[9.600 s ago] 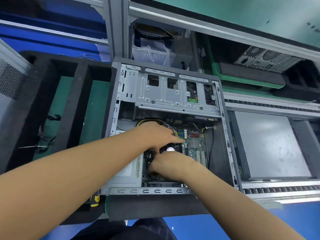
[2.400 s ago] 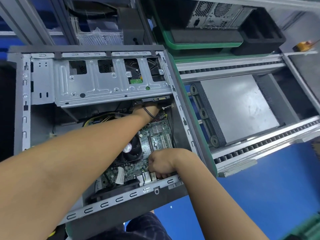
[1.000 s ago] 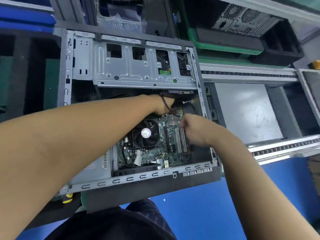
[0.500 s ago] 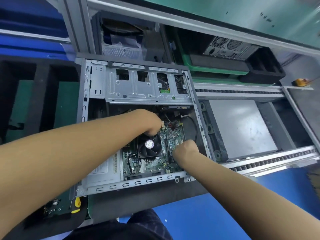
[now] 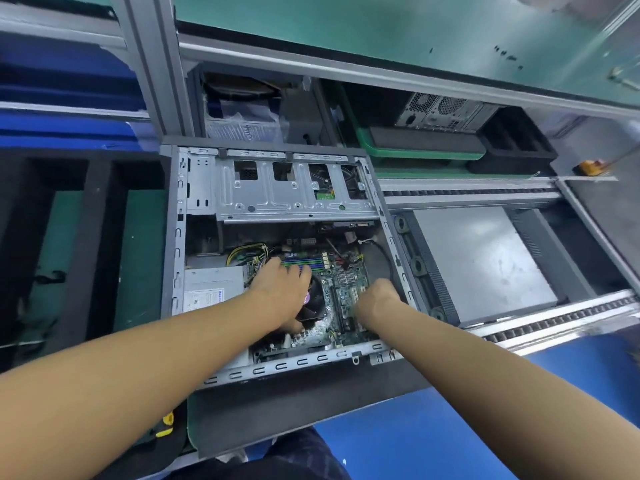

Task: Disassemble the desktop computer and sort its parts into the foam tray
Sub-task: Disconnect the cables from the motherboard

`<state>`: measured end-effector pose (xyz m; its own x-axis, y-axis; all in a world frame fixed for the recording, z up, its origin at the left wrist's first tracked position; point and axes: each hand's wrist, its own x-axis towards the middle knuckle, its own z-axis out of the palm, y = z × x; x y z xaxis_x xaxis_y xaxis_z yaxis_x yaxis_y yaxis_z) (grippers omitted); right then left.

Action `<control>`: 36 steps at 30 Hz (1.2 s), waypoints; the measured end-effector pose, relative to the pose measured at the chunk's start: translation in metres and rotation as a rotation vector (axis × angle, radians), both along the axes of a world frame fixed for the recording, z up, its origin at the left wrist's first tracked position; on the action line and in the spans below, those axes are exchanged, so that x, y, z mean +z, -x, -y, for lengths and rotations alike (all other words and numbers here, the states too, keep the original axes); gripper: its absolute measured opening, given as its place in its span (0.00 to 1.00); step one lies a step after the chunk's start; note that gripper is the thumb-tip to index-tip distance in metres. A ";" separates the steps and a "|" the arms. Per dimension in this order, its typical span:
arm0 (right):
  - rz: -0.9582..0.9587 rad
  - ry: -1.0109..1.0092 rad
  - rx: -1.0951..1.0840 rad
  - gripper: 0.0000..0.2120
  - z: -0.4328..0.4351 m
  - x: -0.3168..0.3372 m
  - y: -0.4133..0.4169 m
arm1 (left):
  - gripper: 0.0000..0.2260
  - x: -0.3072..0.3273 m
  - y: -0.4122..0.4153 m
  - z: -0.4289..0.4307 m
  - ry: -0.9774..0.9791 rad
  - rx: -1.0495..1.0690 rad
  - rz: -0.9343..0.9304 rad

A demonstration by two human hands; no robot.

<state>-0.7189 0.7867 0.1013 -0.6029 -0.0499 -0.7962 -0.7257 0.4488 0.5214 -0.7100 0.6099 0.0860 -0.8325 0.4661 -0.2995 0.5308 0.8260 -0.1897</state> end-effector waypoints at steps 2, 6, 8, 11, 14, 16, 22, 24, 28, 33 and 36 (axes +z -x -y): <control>0.004 -0.003 0.034 0.06 -0.001 -0.001 0.002 | 0.50 -0.002 0.000 -0.001 -0.027 0.017 -0.002; 0.011 -0.009 0.059 0.04 -0.001 -0.003 0.004 | 0.49 0.001 0.000 -0.001 -0.015 0.006 -0.009; -0.003 -0.001 0.078 0.04 -0.002 -0.004 0.003 | 0.50 0.001 0.000 -0.002 0.008 0.008 0.001; -0.021 -0.004 0.106 0.04 -0.002 -0.003 0.003 | 0.49 0.001 -0.001 -0.002 0.021 0.012 0.000; -0.023 -0.011 0.116 0.04 -0.003 -0.003 0.001 | 0.47 0.001 -0.001 -0.001 0.002 0.015 0.002; -0.022 -0.016 0.119 0.04 -0.004 -0.003 0.000 | 0.47 0.002 -0.001 -0.001 -0.001 0.011 0.001; -0.037 -0.020 0.119 0.08 -0.007 -0.006 -0.001 | 0.48 0.004 -0.002 -0.001 0.008 0.003 -0.004; -0.039 -0.013 0.113 0.08 -0.007 -0.006 -0.001 | 0.48 0.004 -0.002 -0.001 0.010 0.002 -0.008; -0.063 -0.017 0.081 0.07 -0.005 -0.002 -0.001 | 0.47 0.004 -0.002 -0.001 0.012 0.015 0.010; -0.061 -0.023 0.063 0.09 -0.003 0.002 -0.001 | 0.48 0.004 -0.002 -0.001 0.000 0.013 0.009; 0.007 -0.015 0.054 0.10 -0.004 0.010 -0.002 | 0.48 0.005 -0.001 -0.001 0.002 0.021 0.021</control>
